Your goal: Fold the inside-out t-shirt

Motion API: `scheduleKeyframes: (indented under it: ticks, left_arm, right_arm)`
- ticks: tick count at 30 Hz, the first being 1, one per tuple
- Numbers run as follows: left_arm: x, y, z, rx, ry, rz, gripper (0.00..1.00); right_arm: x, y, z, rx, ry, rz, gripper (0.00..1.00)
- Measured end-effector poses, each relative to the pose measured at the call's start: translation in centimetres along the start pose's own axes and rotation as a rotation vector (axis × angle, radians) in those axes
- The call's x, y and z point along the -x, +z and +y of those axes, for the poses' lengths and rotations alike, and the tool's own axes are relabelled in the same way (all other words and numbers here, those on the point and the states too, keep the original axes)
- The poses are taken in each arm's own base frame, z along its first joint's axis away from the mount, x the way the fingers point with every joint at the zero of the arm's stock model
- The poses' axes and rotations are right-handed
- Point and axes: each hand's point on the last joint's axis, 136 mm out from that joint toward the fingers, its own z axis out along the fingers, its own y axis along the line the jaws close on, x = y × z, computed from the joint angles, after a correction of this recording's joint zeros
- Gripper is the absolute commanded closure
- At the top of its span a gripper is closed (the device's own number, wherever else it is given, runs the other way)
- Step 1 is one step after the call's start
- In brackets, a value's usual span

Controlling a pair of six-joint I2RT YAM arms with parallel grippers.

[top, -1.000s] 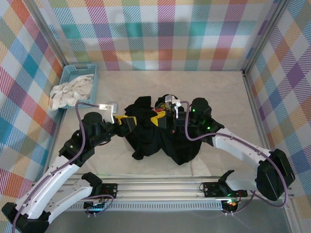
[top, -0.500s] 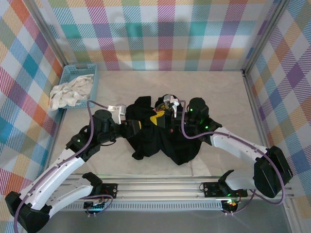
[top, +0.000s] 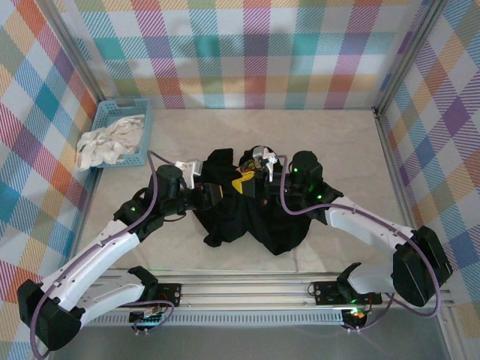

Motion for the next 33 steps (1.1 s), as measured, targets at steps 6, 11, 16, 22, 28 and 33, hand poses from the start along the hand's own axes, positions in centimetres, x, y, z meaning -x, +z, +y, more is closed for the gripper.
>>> scheduleKeyframes:
  ticks: [6, 11, 16, 22, 28, 33]
  left_arm:
    - [0.4, 0.4, -0.2, -0.004, 0.002, -0.007, 0.92]
    - [1.1, -0.7, -1.4, -0.074, 0.004, -0.035, 1.0]
    - [5.0, -5.6, -4.2, -0.363, -0.104, -0.217, 1.0]
    - [6.3, -7.8, -8.1, -0.602, -0.114, -0.202, 1.0]
    - [5.6, -7.9, -8.7, -0.636, -0.102, -0.151, 1.0]
    - [5.4, -7.8, -8.7, -0.633, -0.086, -0.141, 1.0]
  right_arm:
    - [0.0, -0.1, 0.0, -0.005, -0.012, 0.002, 1.0]
    - [-0.6, -1.3, -0.6, -0.1, -0.059, 0.02, 1.0]
    - [-0.7, -3.0, -1.2, -0.159, -0.084, 0.021, 1.0]
    - [-2.2, -2.5, -2.5, -0.175, -0.043, 0.062, 1.0]
    - [-3.2, -2.1, -3.7, -0.21, 0.035, 0.106, 0.83]
    - [-2.8, -2.3, -5.5, -0.322, 0.097, 0.144, 0.66]
